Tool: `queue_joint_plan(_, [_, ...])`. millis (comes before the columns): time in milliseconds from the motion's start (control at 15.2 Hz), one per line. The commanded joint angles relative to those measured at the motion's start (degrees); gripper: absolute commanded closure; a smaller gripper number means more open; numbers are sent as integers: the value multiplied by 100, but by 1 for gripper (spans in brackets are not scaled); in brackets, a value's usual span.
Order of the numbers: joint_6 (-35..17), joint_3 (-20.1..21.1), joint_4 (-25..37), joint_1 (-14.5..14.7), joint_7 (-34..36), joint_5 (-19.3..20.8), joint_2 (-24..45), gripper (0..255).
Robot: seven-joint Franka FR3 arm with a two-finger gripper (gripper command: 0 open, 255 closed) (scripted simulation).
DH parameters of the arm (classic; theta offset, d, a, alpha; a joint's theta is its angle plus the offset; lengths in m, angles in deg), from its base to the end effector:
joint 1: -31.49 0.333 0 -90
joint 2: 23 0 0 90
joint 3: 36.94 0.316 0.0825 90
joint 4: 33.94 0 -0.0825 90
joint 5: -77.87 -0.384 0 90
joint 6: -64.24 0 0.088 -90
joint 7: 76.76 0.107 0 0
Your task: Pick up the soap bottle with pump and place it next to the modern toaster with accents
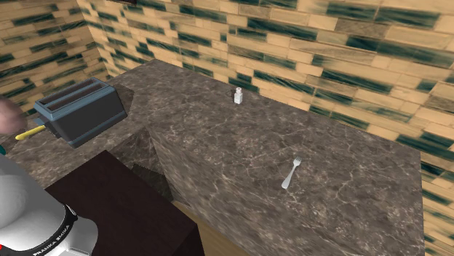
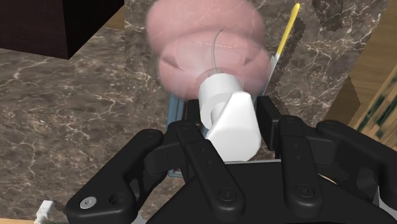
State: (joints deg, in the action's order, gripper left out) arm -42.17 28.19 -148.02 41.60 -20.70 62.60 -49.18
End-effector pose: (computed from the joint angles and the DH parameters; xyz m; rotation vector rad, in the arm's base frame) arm 0.0450 0.5152 0.5323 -3.0997 -0.3758 -0.2715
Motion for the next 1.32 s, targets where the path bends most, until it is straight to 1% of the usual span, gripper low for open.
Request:
queue_joint_plan(0, [-168,80,-130,-30,14,-6,20,255])
queue_joint_plan(660, [-925,482,-750,-167,94,-51,114,255])
queue_joint_plan(990, [-1313,770,-1016,-323,159,-43,209,255])
queue_joint_plan(1254, [-1627,1057,-1208,-506,223,-21,302,255])
